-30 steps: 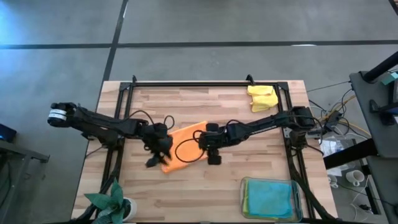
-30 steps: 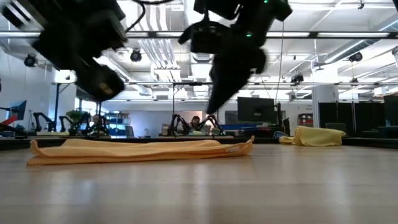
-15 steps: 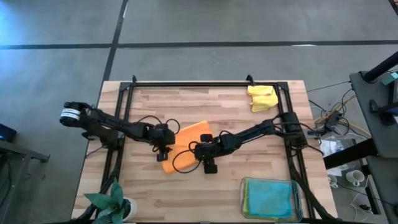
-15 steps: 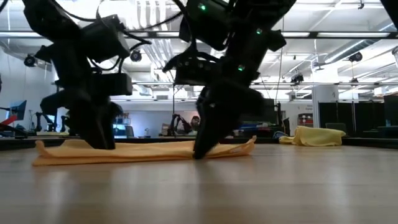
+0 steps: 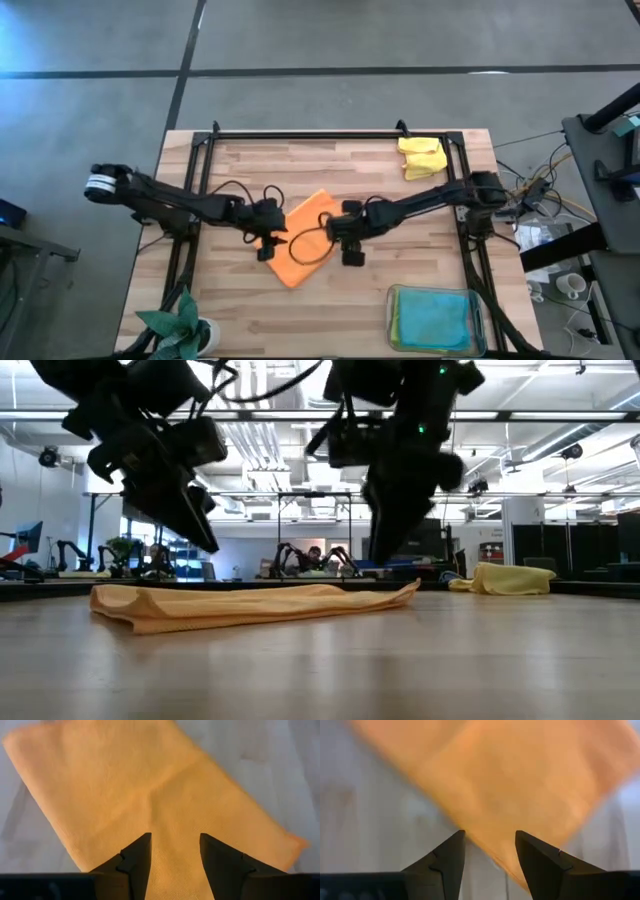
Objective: Fold microfiber towels
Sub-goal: Fold the orange microfiber towel
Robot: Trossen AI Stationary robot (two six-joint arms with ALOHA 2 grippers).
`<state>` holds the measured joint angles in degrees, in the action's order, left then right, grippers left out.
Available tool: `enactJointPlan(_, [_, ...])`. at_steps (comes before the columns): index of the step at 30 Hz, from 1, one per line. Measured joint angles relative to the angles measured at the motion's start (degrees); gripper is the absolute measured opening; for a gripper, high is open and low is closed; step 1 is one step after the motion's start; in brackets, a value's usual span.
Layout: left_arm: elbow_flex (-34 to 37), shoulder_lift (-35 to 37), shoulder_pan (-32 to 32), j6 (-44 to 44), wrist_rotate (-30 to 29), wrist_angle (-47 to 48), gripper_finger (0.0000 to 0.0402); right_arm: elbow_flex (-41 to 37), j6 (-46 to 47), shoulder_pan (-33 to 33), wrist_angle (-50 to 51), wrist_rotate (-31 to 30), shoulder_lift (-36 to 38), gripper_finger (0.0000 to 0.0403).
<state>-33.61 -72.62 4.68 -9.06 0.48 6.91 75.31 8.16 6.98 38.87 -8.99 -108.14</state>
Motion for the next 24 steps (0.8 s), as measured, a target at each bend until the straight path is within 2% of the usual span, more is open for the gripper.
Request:
enactJointPlan(6, [1.43, 2.66, 0.84, 3.28, -0.01, -0.27, 0.0152, -6.70, 18.94, -7.78, -9.63, -0.24, 3.98, 0.0171])
enactJointPlan(10, [1.85, 1.74, 1.87, 3.35, 0.01, -0.61, 0.0152, -7.47, 24.58, -12.39, -11.07, -0.03, 2.10, 0.0171])
enactJointPlan(16, [1.91, -1.95, 2.78, 3.38, 0.00, -2.28, 0.0152, -3.23, 26.78, -14.08, -10.40, 4.68, -4.16, 0.0171])
enactJointPlan(24, [1.89, -6.46, 3.02, 3.47, 0.20, -2.22, 0.0152, 4.21, 25.33, -13.84, -2.73, 4.39, -10.52, 0.0161])
